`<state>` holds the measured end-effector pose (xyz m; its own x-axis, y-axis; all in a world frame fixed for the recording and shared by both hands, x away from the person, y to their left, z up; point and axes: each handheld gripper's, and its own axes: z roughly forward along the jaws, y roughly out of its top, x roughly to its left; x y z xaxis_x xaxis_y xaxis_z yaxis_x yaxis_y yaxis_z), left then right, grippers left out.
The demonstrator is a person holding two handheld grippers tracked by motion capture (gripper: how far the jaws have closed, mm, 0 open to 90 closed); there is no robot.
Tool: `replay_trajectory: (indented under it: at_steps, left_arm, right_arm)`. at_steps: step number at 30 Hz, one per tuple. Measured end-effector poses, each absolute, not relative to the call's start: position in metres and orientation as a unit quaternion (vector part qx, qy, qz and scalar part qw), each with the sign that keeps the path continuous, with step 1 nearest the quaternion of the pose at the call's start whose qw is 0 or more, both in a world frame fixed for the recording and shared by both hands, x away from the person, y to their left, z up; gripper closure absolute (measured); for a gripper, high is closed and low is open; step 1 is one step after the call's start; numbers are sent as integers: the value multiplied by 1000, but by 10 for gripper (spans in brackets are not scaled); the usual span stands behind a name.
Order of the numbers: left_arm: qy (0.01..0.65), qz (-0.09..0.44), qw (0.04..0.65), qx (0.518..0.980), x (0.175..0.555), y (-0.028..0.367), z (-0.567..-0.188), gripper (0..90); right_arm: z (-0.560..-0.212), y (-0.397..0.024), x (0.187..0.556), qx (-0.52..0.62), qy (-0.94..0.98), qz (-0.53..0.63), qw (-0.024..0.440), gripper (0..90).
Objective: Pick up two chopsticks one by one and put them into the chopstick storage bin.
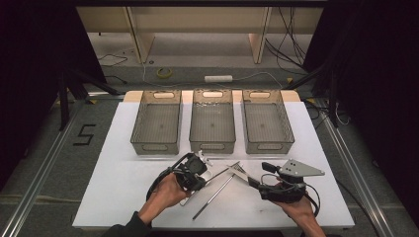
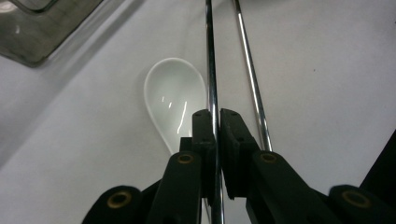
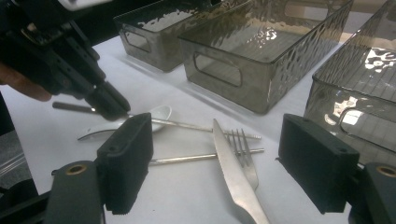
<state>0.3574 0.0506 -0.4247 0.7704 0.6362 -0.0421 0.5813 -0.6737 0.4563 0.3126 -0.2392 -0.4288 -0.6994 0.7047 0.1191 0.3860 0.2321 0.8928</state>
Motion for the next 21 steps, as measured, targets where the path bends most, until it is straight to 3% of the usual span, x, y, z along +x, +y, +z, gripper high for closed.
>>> replay_trajectory:
  at_steps: [21]
  left_arm:
    - [339,86,281,894,357,79,-387,847]
  right_arm:
    - [-429,-239,313,355,769,507,158,273]
